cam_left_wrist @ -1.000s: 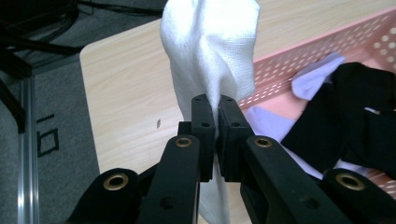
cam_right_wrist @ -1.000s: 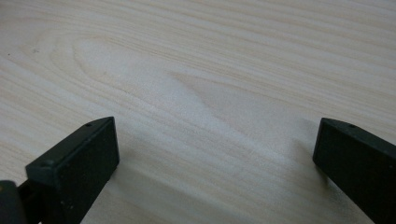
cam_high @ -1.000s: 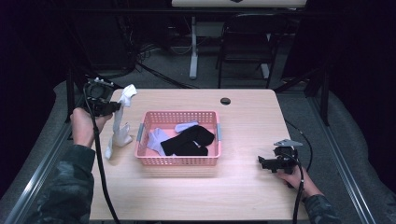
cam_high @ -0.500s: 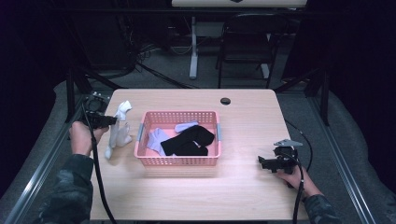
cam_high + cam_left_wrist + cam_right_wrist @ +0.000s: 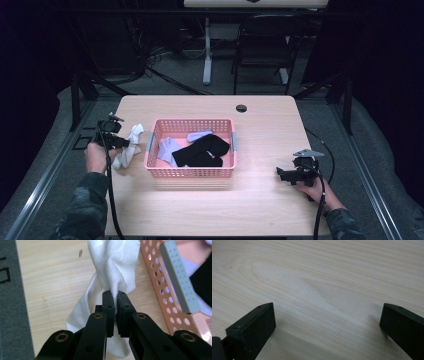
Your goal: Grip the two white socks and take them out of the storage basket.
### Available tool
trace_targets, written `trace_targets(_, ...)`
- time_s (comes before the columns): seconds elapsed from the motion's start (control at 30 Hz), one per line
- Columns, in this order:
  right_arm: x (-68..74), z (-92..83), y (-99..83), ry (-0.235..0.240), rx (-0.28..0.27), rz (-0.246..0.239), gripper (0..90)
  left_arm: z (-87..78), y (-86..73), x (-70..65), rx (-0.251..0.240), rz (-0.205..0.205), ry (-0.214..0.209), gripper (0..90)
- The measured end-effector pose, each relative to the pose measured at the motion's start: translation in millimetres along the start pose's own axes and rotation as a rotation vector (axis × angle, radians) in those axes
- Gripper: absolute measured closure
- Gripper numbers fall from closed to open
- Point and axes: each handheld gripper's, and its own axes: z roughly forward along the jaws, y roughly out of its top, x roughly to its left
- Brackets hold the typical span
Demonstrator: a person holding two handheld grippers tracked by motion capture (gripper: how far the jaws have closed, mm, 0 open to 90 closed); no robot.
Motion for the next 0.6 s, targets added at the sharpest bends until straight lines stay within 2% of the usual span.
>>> trace_targets(0.17, 0.0, 0.0, 0.0, 0.0, 0.0, 0.0, 0.0, 13.2, -2.9, 0.2, 0.024, 0.0, 0.012, 85.8)
trace_targets(0.2, 0.0, 0.0, 0.0, 0.0, 0.0, 0.0, 0.0, 20.7, -5.0, 1.5, 0.046, -0.01, -0.007, 84.7)
trace_targets(0.23, 0.0, 0.0, 0.0, 0.0, 0.0, 0.0, 0.0, 23.5, -5.8, 1.8, 0.055, -0.011, 0.002, 83.1)
trace_targets(0.3, 0.0, 0.0, 0.0, 0.0, 0.0, 0.0, 0.0, 25.3, -7.1, 2.4, 0.053, -0.021, -0.009, 80.1)
trace_targets(0.43, 0.0, 0.0, 0.0, 0.0, 0.0, 0.0, 0.0, 24.2, -10.8, 3.6, 0.029, -0.029, -0.025, 67.3)
trace_targets(0.47, 0.0, 0.0, 0.0, 0.0, 0.0, 0.0, 0.0, 22.0, -11.8, 3.2, 0.016, -0.03, -0.024, 58.5)
trace_targets(0.5, 0.0, 0.0, 0.0, 0.0, 0.0, 0.0, 0.0, 19.0, -12.6, 3.2, 0.008, -0.027, -0.026, 58.5)
trace_targets(0.53, 0.0, 0.0, 0.0, 0.0, -0.001, 0.0, 0.0, 16.2, -13.4, 2.8, 0.0, -0.025, -0.024, 53.3)
trace_targets(0.57, 0.1, 0.0, 0.0, 0.0, 0.0, 0.0, 0.0, 12.8, -14.2, 2.6, -0.002, -0.023, -0.021, 42.9)
trace_targets(0.6, 0.1, 0.0, 0.0, 0.0, 0.0, 0.0, 0.0, 9.2, -15.1, 2.0, -0.009, -0.021, -0.019, 42.9)
